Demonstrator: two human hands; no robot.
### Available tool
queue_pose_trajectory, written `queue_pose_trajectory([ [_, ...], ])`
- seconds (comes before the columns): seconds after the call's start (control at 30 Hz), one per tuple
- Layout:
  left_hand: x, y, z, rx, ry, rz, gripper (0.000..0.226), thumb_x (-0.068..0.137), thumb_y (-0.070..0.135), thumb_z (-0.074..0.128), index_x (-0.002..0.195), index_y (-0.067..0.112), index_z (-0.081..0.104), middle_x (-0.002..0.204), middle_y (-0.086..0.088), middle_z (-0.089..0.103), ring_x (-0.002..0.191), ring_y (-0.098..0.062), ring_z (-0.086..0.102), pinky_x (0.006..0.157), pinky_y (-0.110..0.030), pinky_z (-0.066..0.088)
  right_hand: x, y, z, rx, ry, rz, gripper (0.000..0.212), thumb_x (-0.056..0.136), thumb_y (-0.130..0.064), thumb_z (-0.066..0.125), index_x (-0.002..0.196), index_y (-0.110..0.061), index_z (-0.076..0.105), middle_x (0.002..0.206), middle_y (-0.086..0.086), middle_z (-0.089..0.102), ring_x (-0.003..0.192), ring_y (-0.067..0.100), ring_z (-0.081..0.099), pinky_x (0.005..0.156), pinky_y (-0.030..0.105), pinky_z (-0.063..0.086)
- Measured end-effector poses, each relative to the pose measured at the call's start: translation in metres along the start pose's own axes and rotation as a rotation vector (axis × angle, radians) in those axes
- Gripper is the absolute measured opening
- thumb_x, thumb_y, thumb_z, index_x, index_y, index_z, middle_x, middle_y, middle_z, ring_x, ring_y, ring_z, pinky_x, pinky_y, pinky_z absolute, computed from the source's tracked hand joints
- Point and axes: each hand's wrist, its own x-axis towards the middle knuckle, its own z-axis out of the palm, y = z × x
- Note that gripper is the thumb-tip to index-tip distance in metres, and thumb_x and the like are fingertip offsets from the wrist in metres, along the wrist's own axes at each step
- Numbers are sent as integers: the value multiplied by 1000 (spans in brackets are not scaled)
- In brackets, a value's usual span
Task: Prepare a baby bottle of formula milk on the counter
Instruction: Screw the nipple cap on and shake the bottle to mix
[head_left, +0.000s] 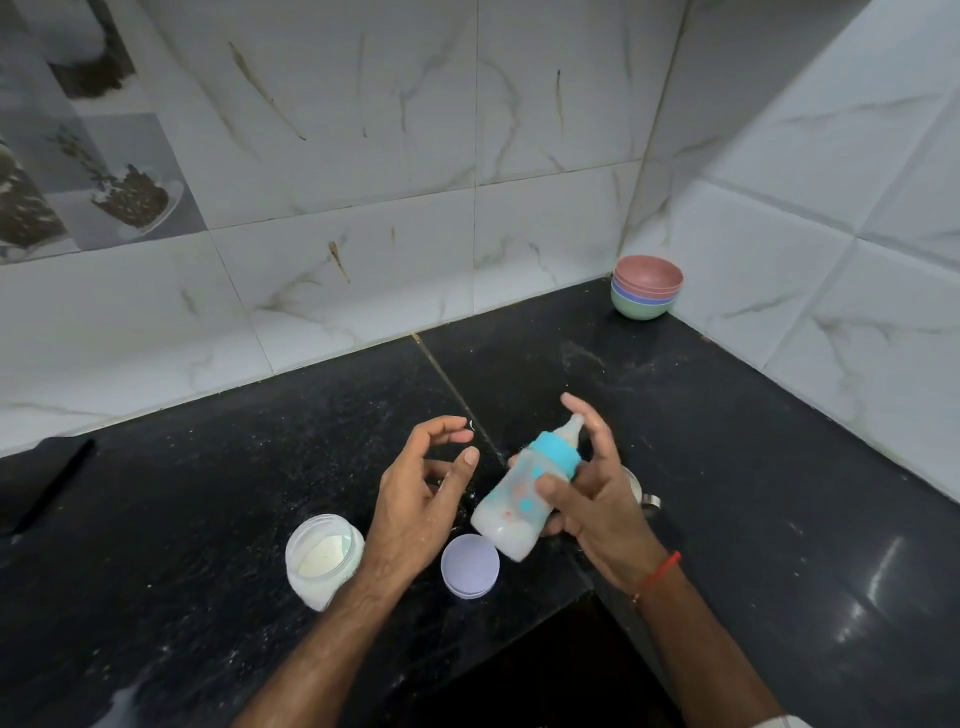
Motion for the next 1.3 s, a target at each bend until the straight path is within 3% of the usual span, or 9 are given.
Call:
queue_pose_trajectory([
  [0.13, 2, -1, -1, -11, 8, -2, 29, 99, 26, 67, 127, 33, 60, 120, 21, 71, 87, -17, 75, 78, -50, 62, 14, -5, -11, 425, 369, -213, 68, 93, -39, 69, 151, -33, 34, 139, 17, 55, 107, 28, 72, 68, 50, 63],
  [0.2, 1, -1, -1, -11, 9, -3, 29, 99, 25, 67, 126, 34, 60, 120, 21, 71, 87, -17, 75, 78, -48, 62, 13, -5, -10, 460, 370, -211, 60, 99, -33, 58, 152, -36, 31, 138, 12, 53, 106, 28, 72, 67, 55, 63],
  [0.33, 2, -2, 1, -6, 0, -11, 29, 99, 26, 68, 125, 36, 61, 120, 21, 71, 87, -17, 75, 76, -43, 59, 6, -5, -8, 55, 68, -56, 89, 75, -30, 90, 145, -51, 40, 125, 29, 57, 107, 37, 65, 76, 61, 61],
  [0.5, 2, -2, 1, -17, 2, 2, 28, 99, 25, 67, 126, 33, 61, 120, 20, 71, 87, -16, 75, 72, -36, 59, 14, -12, -16, 474, 414, -243, 75, 91, -44, 70, 154, -35, 30, 142, 16, 49, 113, 34, 66, 62, 46, 63],
  [0.67, 3, -2, 2, -1, -13, -3, 29, 99, 26, 68, 125, 36, 61, 119, 20, 71, 87, -16, 75, 74, -40, 59, 3, -2, -10, -73, 25, -92, 93, 71, -36, 92, 147, -46, 40, 117, 37, 58, 99, 41, 64, 84, 79, 48],
  [0.87, 0, -1, 2, -12, -7, 5, 28, 100, 26, 67, 126, 35, 60, 120, 22, 70, 87, -18, 75, 76, -49, 60, 13, -8, -8, 444, 410, -218, 87, 79, -47, 82, 151, -33, 34, 130, 16, 52, 103, 31, 65, 61, 39, 62],
  [1.03, 0, 0, 3, -4, -7, 7, 29, 99, 26, 68, 125, 34, 61, 119, 22, 71, 86, -16, 75, 80, -51, 61, 4, -1, 1, -107, 6, -110, 84, 76, -24, 85, 144, -48, 41, 105, 22, 62, 92, 32, 63, 82, 66, 54],
  [1.17, 0, 1, 1, -23, 6, 7, 28, 99, 25, 67, 124, 36, 60, 119, 23, 70, 87, -17, 75, 78, -53, 60, 15, -9, -7, 387, 382, -198, 89, 77, -48, 83, 150, -29, 37, 138, 24, 51, 111, 38, 65, 64, 42, 63],
  [1.3, -2, 0, 0, -14, 2, 1, 29, 99, 27, 68, 125, 37, 60, 119, 25, 70, 87, -17, 75, 78, -53, 60, 9, -10, -5, 270, 240, -171, 94, 70, -46, 90, 147, -38, 39, 119, 16, 61, 96, 26, 69, 66, 44, 62],
])
